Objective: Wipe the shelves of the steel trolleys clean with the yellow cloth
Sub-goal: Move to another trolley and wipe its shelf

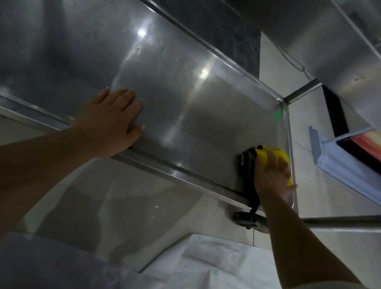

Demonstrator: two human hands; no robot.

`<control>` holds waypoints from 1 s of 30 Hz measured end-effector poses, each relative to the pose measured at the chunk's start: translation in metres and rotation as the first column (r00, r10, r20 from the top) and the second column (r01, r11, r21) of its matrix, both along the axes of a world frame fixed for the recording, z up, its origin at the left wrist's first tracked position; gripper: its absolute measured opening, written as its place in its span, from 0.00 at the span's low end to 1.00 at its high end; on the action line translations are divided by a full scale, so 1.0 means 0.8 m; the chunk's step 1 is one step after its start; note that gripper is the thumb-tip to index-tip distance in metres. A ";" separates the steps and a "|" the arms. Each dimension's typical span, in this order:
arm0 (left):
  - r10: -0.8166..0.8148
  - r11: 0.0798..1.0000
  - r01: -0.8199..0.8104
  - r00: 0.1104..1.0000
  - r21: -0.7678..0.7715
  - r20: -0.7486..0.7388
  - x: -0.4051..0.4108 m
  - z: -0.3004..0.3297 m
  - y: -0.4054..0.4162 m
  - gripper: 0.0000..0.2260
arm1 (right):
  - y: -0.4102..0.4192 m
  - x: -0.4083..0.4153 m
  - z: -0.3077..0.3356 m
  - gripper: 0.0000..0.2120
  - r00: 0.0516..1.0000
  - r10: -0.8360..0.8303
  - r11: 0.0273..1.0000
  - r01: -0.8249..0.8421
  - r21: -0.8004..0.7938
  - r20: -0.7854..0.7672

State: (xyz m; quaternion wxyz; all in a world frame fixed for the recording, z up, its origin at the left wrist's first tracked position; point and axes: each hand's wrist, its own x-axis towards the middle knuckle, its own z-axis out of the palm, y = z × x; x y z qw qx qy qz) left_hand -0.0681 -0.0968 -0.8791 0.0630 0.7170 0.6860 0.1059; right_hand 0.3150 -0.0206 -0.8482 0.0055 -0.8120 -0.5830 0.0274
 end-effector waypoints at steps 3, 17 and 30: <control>0.010 1.000 -0.010 1.000 0.007 -0.007 -0.002 -0.002 0.000 0.30 | -0.027 -0.013 -0.002 0.26 0.994 -0.105 0.993 0.105 0.052 -0.006; -0.013 0.999 0.013 1.000 0.032 0.020 0.003 0.003 -0.004 0.27 | -0.077 0.057 0.004 0.30 0.998 0.032 0.999 -0.034 0.041 0.063; 0.008 1.000 -0.007 0.999 0.008 -0.044 0.012 0.000 -0.003 0.27 | -0.062 -0.141 -0.024 0.37 0.977 0.206 0.968 -0.194 0.157 -0.062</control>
